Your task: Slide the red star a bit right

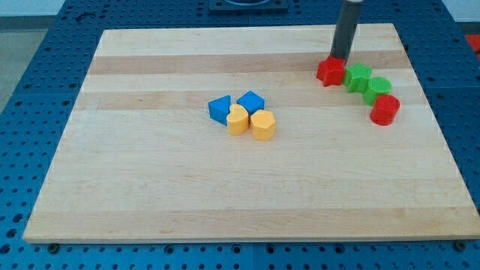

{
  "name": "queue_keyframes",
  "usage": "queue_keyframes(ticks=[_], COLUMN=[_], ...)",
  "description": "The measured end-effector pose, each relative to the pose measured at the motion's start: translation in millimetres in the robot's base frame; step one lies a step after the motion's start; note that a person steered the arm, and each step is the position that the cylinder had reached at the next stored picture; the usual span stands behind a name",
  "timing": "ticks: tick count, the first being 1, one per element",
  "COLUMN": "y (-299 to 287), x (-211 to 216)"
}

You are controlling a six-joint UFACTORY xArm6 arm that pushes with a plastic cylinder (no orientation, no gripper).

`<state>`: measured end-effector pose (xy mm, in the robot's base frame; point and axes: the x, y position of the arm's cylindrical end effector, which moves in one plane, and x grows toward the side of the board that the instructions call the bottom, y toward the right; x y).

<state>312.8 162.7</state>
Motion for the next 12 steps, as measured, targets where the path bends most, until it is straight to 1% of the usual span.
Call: queue_keyframes(ticks=[1,2,3,4,5,6,8,10,11,12], y=[0,2,-2,-15,-28,-37,-37,-34,-34,-33], x=[3,29,-3,-63,-67,-26,-20,11,11,26])
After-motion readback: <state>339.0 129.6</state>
